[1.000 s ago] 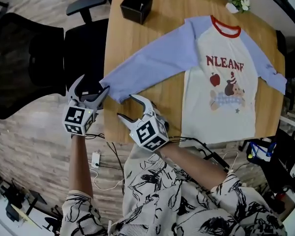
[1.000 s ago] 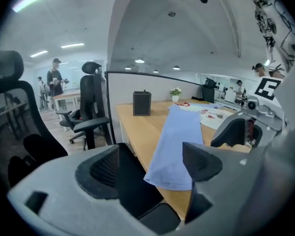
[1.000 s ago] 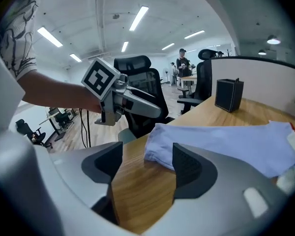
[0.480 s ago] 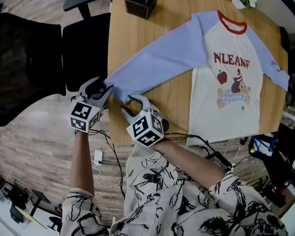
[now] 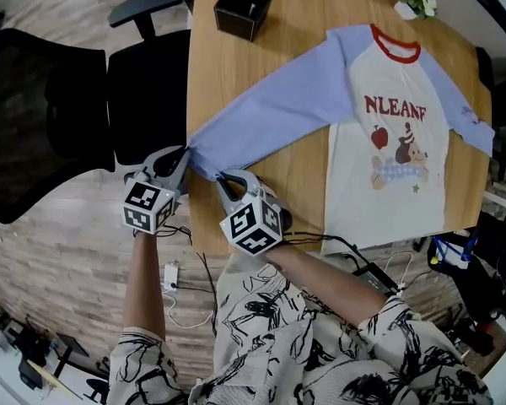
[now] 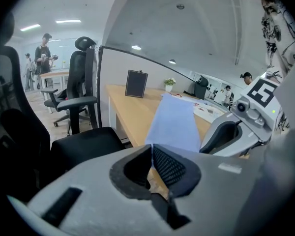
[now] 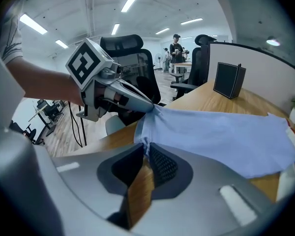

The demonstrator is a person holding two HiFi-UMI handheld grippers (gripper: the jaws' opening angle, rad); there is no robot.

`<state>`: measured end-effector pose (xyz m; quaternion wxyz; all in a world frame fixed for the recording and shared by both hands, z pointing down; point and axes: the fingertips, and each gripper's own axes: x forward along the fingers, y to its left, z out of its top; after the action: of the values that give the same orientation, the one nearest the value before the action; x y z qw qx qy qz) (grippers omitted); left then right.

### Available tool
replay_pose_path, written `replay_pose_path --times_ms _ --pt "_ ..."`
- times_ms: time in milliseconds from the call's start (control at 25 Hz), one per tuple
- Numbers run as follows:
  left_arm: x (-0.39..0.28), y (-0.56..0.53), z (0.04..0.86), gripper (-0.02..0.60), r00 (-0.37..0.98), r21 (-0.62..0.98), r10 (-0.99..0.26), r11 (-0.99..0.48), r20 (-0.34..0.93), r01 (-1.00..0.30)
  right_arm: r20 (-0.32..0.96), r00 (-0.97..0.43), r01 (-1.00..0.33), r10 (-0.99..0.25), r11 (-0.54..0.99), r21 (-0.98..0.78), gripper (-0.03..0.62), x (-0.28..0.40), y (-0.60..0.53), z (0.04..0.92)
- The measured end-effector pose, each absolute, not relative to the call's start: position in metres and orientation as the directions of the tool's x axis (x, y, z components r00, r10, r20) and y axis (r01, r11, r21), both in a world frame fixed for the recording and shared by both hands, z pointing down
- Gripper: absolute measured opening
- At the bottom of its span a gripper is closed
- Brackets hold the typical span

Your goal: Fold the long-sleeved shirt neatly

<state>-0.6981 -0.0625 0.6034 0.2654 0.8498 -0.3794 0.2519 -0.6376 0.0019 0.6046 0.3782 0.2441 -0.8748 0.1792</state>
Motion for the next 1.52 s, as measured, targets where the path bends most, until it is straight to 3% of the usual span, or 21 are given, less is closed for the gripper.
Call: replay_pose_path --times_ms 200,480,760,1160,1520 --pt "-0.689 -0.089 0.540 0.017 0.652 0.350 -0.549 -0.560 0.523 -0.751 0.681 -0.666 -0.569 -0.303 0.798 -0.201 0.049 -0.637 -0.010 0.557" --pt "-0.660 -0.146 0.392 0.017 0.699 0.267 -0.585 -0.656 0.411 -0.706 0.471 -0.769 -0.597 -0.433 0.750 -0.285 0.049 -0.630 -0.056 0.419" --pt "-0.594 -0.186 0.292 0.017 0.761 0.193 -0.565 -0.747 0.320 -0.636 0.322 -0.770 -0.636 -0.550 0.701 -0.324 0.048 -0.585 -0.092 0.327" --pt "-0.441 -0.213 0.221 0.017 0.812 0.128 -0.473 -0.833 0.342 -0.539 0.099 -0.770 -0.583 -0.630 0.633 -0.510 0.048 -0.457 -0.115 0.248" --pt "-0.283 -0.231 0.212 0.017 0.785 0.021 -0.451 -0.862 0.426 -0.507 0.092 -0.713 -0.626 -0.695 0.572 -0.530 0.048 -0.272 -0.131 0.238"
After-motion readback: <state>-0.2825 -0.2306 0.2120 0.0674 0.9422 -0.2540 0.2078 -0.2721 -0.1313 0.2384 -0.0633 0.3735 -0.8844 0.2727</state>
